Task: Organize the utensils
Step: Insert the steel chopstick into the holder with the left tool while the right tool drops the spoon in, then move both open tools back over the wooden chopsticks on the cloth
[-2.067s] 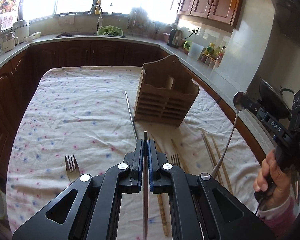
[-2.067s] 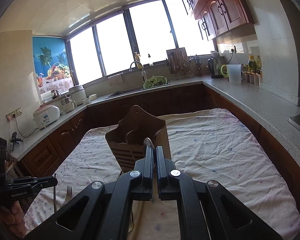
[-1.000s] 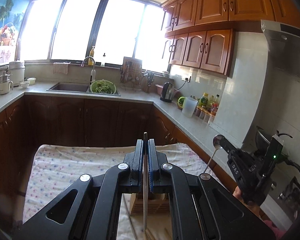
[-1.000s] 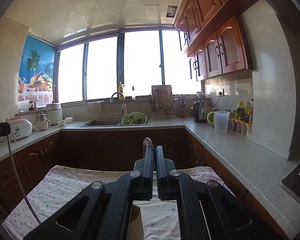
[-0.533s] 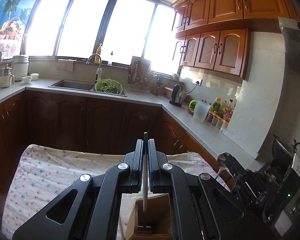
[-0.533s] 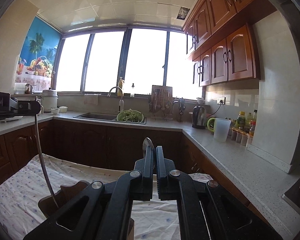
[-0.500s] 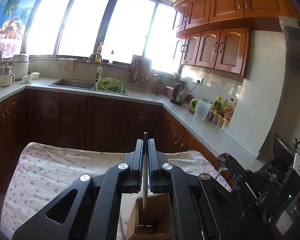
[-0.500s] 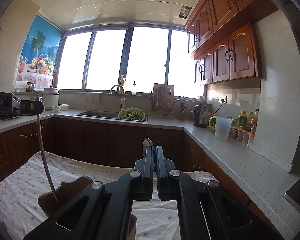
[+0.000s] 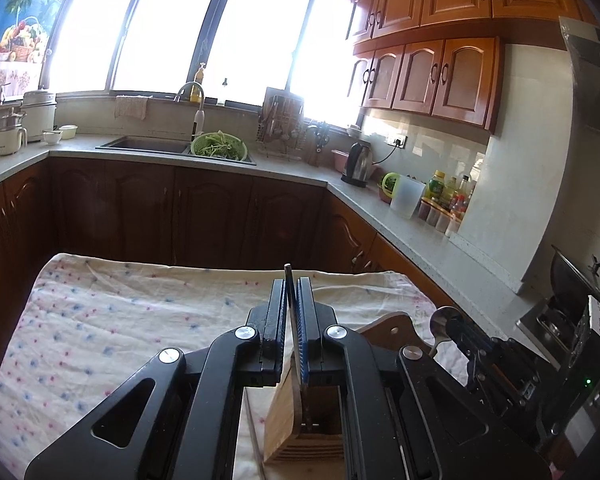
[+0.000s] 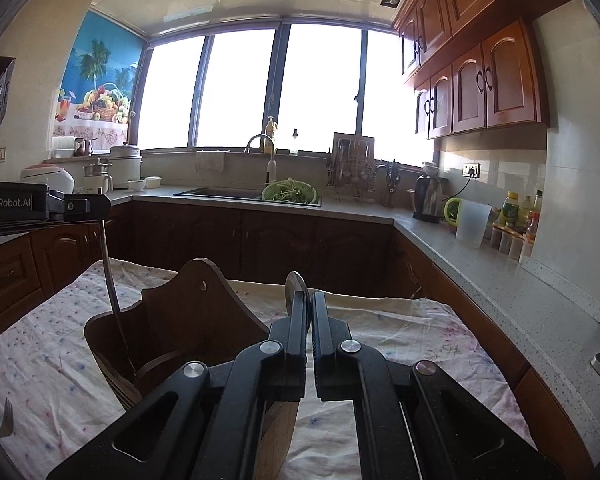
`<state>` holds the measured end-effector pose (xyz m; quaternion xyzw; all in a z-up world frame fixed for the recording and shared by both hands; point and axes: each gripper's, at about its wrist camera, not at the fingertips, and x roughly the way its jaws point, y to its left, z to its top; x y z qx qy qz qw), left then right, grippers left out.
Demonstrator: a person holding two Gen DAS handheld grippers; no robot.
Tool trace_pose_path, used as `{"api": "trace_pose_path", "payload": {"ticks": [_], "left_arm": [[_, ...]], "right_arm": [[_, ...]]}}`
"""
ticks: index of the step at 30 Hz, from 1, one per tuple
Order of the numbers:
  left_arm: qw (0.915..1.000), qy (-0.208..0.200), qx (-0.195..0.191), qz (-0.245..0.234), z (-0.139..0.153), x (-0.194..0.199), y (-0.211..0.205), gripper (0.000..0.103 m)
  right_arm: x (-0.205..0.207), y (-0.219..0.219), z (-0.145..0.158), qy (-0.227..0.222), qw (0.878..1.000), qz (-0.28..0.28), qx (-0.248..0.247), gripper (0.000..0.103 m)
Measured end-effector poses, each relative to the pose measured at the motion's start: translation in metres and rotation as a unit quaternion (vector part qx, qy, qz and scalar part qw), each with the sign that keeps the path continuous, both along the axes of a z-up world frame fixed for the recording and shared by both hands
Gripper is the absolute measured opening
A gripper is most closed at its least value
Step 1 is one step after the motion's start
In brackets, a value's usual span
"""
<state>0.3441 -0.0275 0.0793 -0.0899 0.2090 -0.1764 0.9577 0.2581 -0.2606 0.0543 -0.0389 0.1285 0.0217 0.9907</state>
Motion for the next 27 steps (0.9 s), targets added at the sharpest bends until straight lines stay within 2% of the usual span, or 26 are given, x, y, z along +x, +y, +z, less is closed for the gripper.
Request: {"api": "trace_pose_path", "payload": {"ticks": [11,13,14,17,26,27], "left_arm": [[0.9998,0.017,0.004,-0.002,0.0,-0.001,0.0,0.005],[0.9997,0.023,0.008,-0.006,0.0,-0.001,-0.001,0.007],[0.9996,0.027,0.01,-0.008,-0.001,-0.001,-0.002,0.008],[0.9994,0.031,0.012,-0.013,-0.001,-0.005,-0.004,0.022],[0.9993,0.037,0.01,0.002,-0.001,-0.023,0.005,0.05],[0.9992,0.039,0.01,0.006,-0.002,-0.025,0.007,0.055]], "right_arm": [[0.002,-0.01,0.003,0.026,0.999,0.015,0.039,0.005],[0.002,-0.011,0.004,0.03,0.998,0.017,0.046,0.006],[0.001,-0.012,0.005,0.033,0.998,0.02,0.05,0.011],[-0.002,-0.015,0.007,0.034,0.997,0.023,0.062,0.036],[-0.015,-0.036,0.014,0.041,0.994,0.009,0.103,0.037],[-0.018,-0.039,0.014,0.042,0.993,0.007,0.107,0.038]]}}
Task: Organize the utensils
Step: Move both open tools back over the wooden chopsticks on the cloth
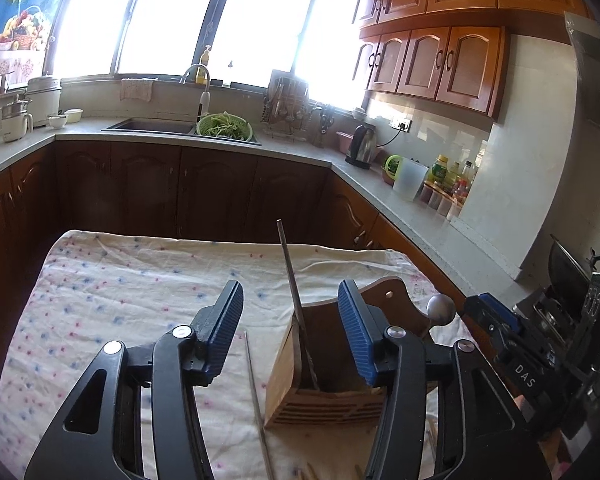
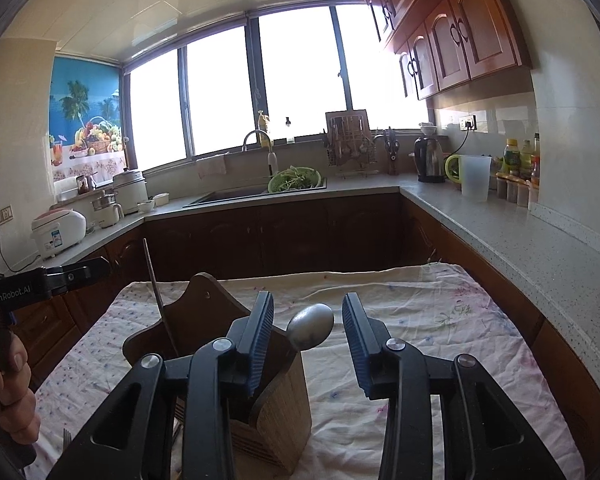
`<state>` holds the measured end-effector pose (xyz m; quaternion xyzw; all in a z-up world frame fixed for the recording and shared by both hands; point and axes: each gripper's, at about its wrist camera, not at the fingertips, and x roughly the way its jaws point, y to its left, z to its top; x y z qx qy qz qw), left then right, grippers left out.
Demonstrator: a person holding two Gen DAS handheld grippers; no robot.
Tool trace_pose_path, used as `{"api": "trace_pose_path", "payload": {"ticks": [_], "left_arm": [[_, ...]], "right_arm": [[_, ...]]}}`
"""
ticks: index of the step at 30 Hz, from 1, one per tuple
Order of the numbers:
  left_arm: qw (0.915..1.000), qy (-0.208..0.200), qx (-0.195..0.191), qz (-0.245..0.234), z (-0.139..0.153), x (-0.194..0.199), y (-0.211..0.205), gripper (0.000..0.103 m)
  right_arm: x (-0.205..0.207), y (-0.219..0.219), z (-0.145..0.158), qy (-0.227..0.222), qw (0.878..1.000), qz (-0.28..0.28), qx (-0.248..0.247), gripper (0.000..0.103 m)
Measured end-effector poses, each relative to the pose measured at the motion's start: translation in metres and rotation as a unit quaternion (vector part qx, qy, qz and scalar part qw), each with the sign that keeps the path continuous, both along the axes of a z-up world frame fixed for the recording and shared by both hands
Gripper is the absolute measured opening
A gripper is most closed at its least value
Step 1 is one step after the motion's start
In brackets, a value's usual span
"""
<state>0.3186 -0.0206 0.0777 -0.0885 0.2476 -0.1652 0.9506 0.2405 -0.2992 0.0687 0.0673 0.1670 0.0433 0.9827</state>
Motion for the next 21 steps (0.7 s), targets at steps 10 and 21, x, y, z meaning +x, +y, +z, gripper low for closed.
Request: {"api": "trace_pose_path", "payload": {"ticks": [10,21], "left_arm": [[0.9993,0.023,0.019,0.02,-0.016,-0.053,0.019,0.071],[0.9958,0.084,0.029,0.02,-0.058,-0.123,0.033,0.071]], "right_arm": [[-0.049,-0.023,-0.004,0.029,0.998,0.009,0.054,0.07],[-0.129,-0.036,-0.032,0.075,0.992,0.02,0.103,0.072]]}}
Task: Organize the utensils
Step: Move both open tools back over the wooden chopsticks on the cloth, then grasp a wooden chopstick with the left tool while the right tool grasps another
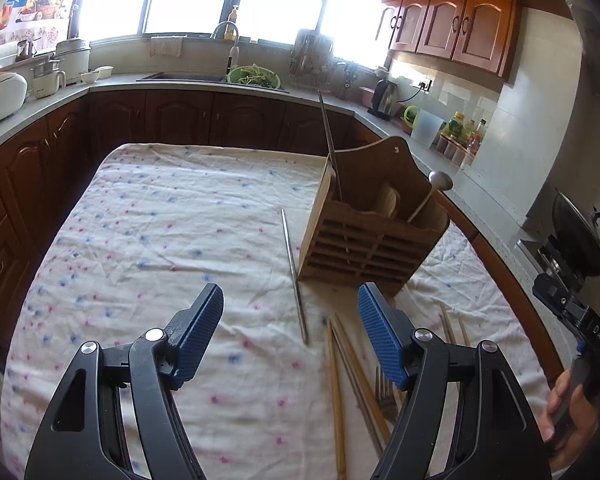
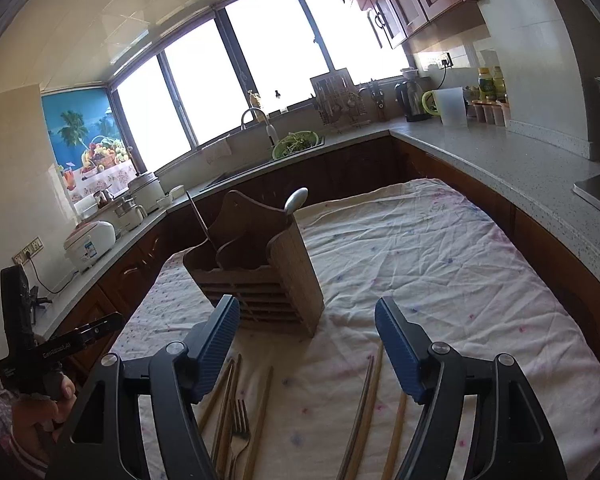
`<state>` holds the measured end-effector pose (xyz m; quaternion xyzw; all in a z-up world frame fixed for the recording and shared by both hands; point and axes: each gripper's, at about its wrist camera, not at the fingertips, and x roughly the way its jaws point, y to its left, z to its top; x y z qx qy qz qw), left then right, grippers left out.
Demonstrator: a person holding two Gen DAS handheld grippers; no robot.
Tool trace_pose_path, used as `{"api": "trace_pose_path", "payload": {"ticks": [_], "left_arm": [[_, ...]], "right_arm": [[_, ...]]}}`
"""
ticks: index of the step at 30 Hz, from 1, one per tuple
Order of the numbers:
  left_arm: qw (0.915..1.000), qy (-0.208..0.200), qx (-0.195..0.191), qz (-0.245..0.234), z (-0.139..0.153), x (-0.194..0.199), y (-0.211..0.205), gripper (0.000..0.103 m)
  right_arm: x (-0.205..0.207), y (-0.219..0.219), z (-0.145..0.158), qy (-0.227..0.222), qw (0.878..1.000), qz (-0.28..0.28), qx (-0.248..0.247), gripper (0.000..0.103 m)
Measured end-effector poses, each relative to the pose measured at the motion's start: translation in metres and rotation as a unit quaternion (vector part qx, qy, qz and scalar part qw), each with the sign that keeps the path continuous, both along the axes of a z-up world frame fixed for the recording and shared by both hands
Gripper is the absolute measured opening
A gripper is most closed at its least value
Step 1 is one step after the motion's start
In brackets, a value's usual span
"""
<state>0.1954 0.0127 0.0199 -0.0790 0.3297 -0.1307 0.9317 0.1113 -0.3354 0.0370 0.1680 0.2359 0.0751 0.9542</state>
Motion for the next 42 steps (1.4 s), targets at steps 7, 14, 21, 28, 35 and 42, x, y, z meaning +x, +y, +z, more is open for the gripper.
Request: {"api": "trace_pose_path", "payload": {"ticks": [7,14,21,28,35,42], "left_arm": [[0.9992,0.029,0.024,-0.016,-0.029,-0.037,-0.006,0.071],[0.9971,0.066,0.032,-0.022,-0.057,-0.053,-0.013,0.071],[0.9954,0.08,0.046,-0.026,-0.065,-0.052,-0.021,0.071],[0.9931,0.088,0.068,-0.038,-0.067,-0.037,-0.037,0.071],[0.9902,0.099,0.086,-0.049,-0.073,-0.012,-0.052,0.064],[0.9856,0.119,0.093,-0.075,-0.082,0.015,-0.069,0.036]], "right_arm": [[-0.04,0.0,-0.027,0.035,0.999,-0.002,0.003,0.072],[-0.056,-0.006,-0.053,0.077,0.997,-0.013,0.003,0.072],[-0.057,-0.012,-0.06,0.089,0.995,-0.044,-0.013,0.085],[-0.04,-0.022,-0.066,0.107,0.993,-0.048,-0.009,0.084],[-0.014,-0.028,-0.068,0.125,0.99,-0.054,-0.026,0.045],[0.023,-0.033,-0.083,0.164,0.985,-0.044,-0.034,0.027]]}}
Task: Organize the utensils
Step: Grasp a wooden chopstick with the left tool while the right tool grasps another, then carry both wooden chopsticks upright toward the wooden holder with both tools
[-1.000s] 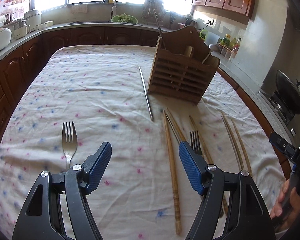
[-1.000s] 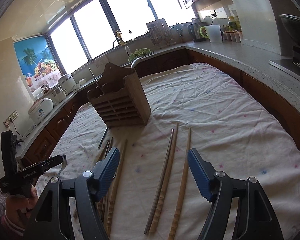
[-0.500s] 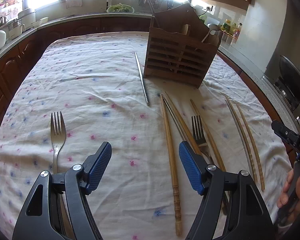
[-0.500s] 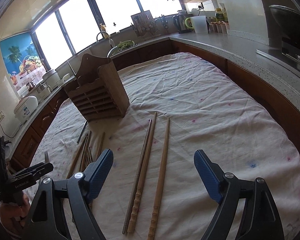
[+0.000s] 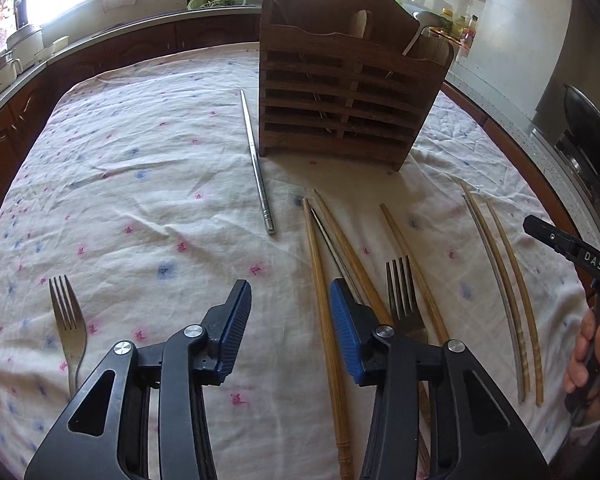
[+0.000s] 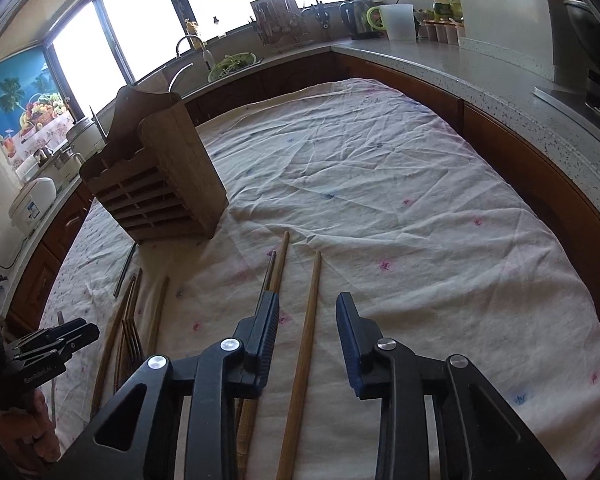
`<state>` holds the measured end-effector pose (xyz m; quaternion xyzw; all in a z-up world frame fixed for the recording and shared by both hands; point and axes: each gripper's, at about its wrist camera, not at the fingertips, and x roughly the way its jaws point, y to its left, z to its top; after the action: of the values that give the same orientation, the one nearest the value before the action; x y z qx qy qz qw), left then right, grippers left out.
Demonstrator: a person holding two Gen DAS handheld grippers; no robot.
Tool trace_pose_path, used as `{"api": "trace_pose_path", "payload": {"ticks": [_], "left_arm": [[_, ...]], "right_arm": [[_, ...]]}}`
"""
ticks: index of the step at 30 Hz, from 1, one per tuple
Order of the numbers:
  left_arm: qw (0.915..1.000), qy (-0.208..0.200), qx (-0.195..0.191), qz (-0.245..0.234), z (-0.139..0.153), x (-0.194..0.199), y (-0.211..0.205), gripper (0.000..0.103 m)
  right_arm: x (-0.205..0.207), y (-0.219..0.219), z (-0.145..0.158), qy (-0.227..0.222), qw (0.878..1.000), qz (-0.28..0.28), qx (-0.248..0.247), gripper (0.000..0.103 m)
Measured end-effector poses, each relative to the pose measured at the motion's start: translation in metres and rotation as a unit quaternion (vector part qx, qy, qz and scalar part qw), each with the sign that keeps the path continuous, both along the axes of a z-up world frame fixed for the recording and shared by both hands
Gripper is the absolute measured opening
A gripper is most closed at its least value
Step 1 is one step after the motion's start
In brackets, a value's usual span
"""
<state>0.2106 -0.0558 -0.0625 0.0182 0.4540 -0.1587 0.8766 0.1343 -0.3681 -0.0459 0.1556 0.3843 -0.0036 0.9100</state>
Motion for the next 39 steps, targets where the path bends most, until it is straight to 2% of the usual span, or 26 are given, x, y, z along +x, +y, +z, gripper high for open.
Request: {"api": "trace_pose_path", "payload": {"ticks": [4,10,14,16,18,21,25,28,34,39], "left_arm": [[0.9998,0.012,0.011,-0.012,-0.006,0.014,-0.009,0.025],[0.9989,0.023,0.024,-0.032,-0.012,0.03,-0.025,0.018],[0.998,0.018,0.045,-0.041,-0.012,0.039,-0.036,0.014],[0.998,0.02,0.044,-0.04,-0.012,0.043,-0.036,0.008],[0.9982,0.019,0.04,-0.041,-0.013,0.045,-0.034,0.007],[0.9984,0.014,0.037,-0.04,-0.013,0.044,-0.033,0.005],[0.999,0.013,0.014,-0.04,-0.006,0.036,-0.025,0.005],[0.9992,0.006,-0.006,-0.039,0.004,0.025,-0.015,0.005],[0.9971,-0.012,-0.069,-0.03,0.037,0.002,0.008,0.005],[0.9937,-0.045,-0.101,-0.022,0.07,-0.019,0.03,0.005]], "right_arm": [[0.02,0.001,-0.007,0.016,1.0,0.006,-0.01,0.024],[0.043,0.003,-0.022,0.046,0.999,0.018,-0.018,0.02],[0.048,0.007,-0.023,0.045,0.998,0.025,-0.034,0.02],[0.051,0.008,-0.023,0.045,0.998,0.026,-0.038,0.019],[0.052,0.01,-0.023,0.046,0.997,0.026,-0.055,0.01],[0.051,0.009,-0.024,0.044,0.997,0.027,-0.056,0.006],[0.048,0.006,-0.022,0.04,0.998,0.029,-0.025,0.005],[0.04,0.008,-0.012,0.025,0.999,0.032,-0.02,0.005],[0.02,0.011,0.023,-0.018,0.999,0.039,0.002,0.005],[0.001,0.018,0.058,-0.061,0.997,0.049,0.012,0.005]]}}
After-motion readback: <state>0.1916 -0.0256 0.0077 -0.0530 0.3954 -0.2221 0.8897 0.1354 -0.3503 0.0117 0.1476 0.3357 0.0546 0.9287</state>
